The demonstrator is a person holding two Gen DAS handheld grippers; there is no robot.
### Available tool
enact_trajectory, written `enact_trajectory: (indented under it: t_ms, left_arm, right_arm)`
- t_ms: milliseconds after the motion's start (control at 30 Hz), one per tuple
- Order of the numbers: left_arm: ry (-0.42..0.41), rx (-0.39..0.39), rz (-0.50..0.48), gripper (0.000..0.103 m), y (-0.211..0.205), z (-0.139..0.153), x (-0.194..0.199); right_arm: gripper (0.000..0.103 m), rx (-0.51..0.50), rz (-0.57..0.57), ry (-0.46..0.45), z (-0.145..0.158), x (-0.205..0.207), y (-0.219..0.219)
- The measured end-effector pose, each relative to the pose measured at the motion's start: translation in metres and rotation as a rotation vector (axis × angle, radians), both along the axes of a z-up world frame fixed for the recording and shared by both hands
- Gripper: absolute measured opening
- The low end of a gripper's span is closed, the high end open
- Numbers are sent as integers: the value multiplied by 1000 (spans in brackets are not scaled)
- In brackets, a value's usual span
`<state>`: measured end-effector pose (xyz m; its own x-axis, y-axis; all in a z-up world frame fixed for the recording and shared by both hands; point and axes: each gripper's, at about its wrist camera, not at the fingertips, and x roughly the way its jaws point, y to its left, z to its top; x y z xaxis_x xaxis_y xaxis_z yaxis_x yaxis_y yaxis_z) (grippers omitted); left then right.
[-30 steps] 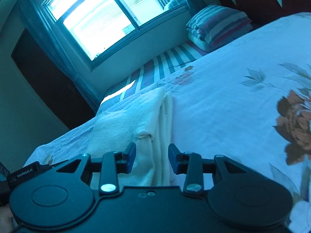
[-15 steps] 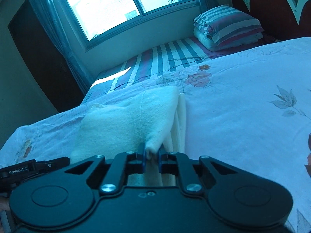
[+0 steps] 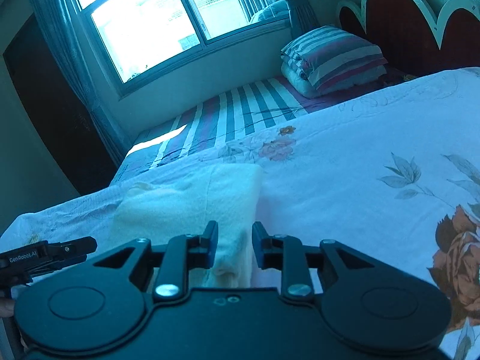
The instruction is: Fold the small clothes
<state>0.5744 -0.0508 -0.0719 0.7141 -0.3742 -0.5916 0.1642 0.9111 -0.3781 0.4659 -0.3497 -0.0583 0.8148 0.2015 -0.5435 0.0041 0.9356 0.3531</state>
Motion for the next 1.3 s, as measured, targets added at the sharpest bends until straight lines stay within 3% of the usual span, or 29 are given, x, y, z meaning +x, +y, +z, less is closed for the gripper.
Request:
enact_trajectory:
  t_ms: [133,233,333,433,500,633,733,1000,1133,1300]
  left_arm:
    - [35,34,-17,79,-15,-10,34]
    - [74,60,-37,79,-19,-23,56]
    - [44,75,-49,79,-19,-16,66]
    - [47,87,-58,79,-21,-15,79]
    - [56,105,-67,79,-26,-19,82]
    - [54,119,-67,79,-27,-11,71]
    - [43,141,-73,79,-25,-7,60]
    - [50,171,-65,79,-24,3,25]
    - [62,185,-63,79,-25,6,-11]
    - [84,212,-104,79,-25,6,-73]
  right_arm:
    - [26,-62,43,-8,-1,29,11]
    - [24,-143,66,90,-20,57,20]
    - [27,-140,69,98,-23,62,17]
    - [29,-140,35,36,-13,64,16]
    - [29,-108,37,104,-24,78,14]
    - [35,-134,43,103,-24,70,14]
    - [35,-134,61,70,-14,51,14]
    - [36,-135,106,101,-7,16,19]
    - [37,-109,126,176,-13,-2,15]
    - [38,-64,173,154,-2,-52,10]
